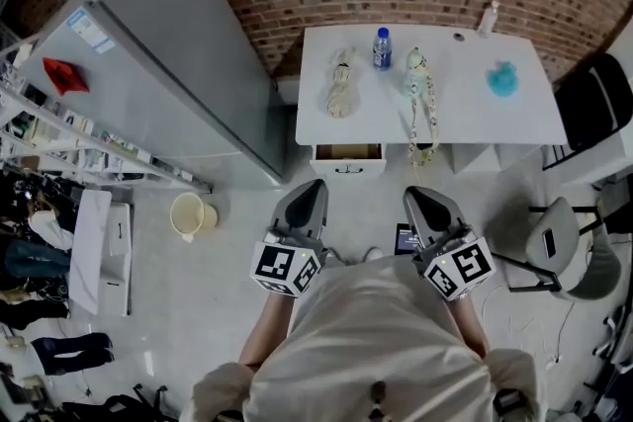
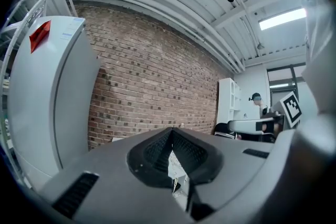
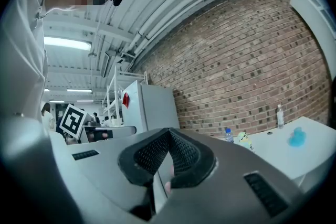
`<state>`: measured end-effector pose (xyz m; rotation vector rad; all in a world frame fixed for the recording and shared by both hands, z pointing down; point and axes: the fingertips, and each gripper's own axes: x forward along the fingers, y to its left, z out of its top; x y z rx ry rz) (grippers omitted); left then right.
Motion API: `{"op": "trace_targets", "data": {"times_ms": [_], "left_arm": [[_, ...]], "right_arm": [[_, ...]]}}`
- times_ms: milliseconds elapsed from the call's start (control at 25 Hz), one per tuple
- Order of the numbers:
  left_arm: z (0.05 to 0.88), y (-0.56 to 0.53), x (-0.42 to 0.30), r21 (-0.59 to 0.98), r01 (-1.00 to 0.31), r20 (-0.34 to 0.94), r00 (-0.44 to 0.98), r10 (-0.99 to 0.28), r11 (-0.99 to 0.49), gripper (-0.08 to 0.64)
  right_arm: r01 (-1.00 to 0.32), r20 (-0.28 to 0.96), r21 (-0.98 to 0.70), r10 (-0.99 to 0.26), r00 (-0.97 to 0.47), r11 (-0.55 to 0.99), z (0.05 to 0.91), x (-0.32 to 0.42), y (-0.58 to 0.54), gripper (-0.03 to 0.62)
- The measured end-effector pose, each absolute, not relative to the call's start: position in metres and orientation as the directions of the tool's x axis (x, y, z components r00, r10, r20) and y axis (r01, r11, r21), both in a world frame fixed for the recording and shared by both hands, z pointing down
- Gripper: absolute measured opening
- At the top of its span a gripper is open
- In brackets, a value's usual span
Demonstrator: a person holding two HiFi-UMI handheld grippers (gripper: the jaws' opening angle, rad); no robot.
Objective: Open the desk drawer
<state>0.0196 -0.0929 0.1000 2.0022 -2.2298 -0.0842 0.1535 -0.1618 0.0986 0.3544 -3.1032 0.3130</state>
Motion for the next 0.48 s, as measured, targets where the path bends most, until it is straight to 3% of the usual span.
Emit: {"op": "trace_targets", "data": {"times_ms": [480], "left_arm": [[0.113,-0.075,0.025,0.169,-0.968,0.073,-0.176,-0.982,0.186,0.006]], "right_arm": [[-0.203,0.029,-0.172,-0.201,-0.979,0.964,0.104,0.160,-0.163,0.025]]}}
